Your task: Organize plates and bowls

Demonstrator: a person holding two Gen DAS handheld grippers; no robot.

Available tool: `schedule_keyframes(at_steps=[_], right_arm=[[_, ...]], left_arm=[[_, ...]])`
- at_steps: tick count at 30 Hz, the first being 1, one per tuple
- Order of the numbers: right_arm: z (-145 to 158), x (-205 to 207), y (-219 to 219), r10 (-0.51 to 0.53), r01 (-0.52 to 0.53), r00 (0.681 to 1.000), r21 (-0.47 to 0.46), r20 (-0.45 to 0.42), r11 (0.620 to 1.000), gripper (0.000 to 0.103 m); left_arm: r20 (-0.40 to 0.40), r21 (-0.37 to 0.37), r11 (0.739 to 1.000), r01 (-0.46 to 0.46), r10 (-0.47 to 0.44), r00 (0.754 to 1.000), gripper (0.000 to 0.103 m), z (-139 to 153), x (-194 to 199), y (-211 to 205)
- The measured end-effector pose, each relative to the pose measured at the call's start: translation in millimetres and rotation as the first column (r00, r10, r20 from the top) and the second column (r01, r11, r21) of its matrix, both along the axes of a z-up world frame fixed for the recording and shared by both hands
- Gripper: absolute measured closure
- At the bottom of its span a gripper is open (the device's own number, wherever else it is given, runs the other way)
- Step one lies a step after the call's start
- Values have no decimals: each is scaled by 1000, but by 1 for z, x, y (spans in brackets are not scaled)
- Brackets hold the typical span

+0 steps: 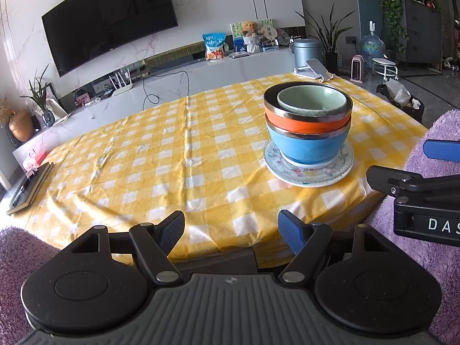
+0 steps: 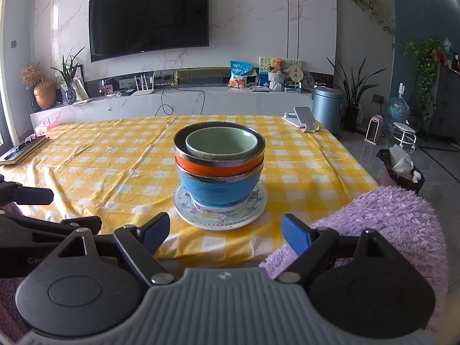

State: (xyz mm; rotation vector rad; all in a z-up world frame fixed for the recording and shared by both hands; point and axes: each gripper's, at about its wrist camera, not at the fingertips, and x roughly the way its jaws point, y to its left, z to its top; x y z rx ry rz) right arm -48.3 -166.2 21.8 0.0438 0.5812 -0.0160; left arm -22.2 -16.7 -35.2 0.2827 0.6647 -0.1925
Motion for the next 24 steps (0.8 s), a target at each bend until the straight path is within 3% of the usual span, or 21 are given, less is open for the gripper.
schedule_keyframes(at_steps=[24], right_arm=[[-1,-3,-2,20,-21,999,21,32,1000,19]], left_arm=[[-4,-3,1000,-12,12,1000,16,3,-3,3]])
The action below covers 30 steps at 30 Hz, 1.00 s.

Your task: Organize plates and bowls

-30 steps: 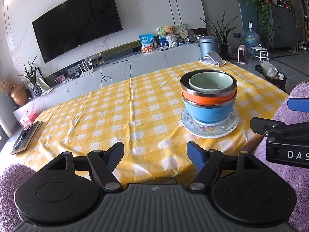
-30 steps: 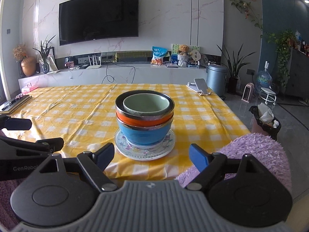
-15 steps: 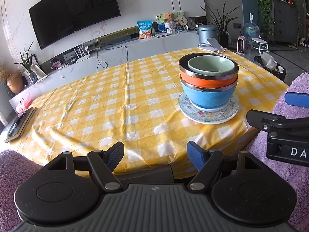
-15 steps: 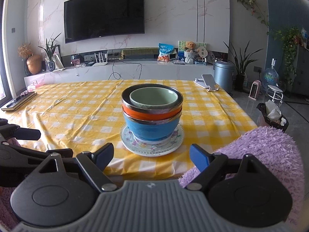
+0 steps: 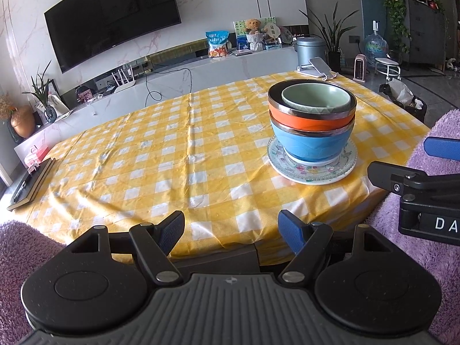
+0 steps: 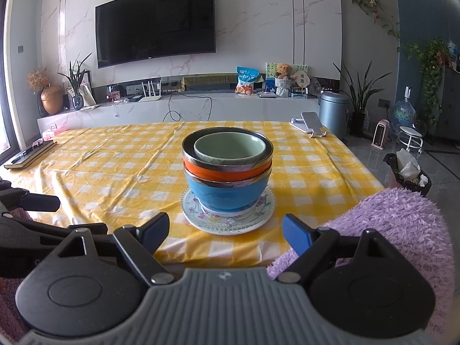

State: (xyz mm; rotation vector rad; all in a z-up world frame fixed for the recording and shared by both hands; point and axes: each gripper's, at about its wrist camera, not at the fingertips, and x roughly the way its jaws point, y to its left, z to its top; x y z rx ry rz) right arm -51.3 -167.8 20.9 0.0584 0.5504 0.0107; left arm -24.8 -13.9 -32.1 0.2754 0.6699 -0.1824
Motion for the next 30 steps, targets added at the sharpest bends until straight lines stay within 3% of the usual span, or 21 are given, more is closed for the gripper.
schedule_keyframes(at_steps=[30], right_arm=[[-1,2,0,11,-11,1000,8,3,1000,19]], left_arm=[[3,12,1000,-4,4,1000,16,0,0,1]])
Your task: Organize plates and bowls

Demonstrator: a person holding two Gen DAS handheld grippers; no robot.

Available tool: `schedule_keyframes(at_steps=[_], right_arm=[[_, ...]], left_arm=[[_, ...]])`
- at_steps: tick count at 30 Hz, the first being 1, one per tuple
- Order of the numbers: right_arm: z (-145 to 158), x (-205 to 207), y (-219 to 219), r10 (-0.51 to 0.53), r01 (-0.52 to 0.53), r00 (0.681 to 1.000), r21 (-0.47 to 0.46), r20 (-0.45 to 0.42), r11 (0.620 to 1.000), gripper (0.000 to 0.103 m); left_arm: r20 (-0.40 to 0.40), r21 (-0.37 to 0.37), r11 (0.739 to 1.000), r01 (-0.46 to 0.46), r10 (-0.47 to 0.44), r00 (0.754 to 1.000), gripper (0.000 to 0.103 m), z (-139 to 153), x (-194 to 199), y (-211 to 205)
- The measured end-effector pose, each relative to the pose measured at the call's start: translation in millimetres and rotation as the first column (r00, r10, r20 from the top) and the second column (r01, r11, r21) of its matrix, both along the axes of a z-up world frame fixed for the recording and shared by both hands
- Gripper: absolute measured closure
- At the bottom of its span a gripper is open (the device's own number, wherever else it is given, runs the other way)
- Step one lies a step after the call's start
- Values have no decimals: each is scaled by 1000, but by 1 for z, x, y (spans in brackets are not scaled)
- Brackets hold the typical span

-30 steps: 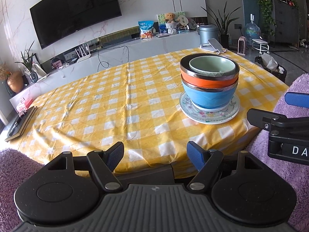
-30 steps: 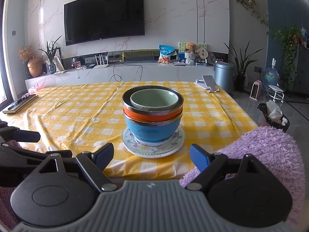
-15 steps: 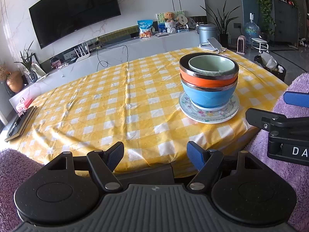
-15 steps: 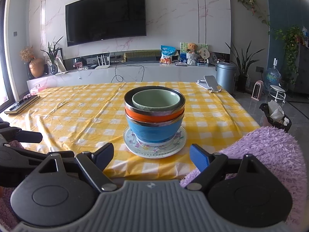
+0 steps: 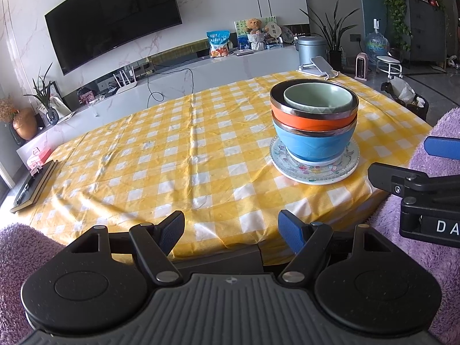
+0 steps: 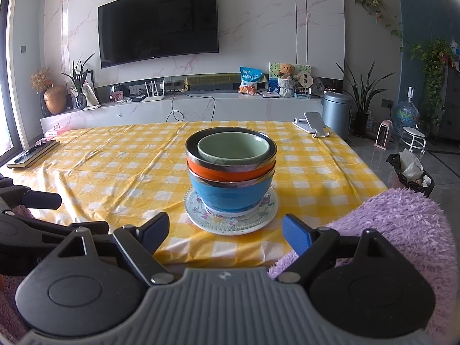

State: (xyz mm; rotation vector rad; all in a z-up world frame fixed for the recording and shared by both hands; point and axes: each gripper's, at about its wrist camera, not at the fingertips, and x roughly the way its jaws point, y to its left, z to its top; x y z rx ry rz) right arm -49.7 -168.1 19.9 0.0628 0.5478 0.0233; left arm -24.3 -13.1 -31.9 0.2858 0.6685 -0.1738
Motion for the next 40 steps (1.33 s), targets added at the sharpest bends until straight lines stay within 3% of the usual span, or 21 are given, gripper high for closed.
schedule_keyframes(at_steps=[40], right_arm=[[-2,0,1,5,-5,1000,-3,-3,1000,18]], left_arm=[[18,0,1000,-5,5,1000,16,3,-3,1]])
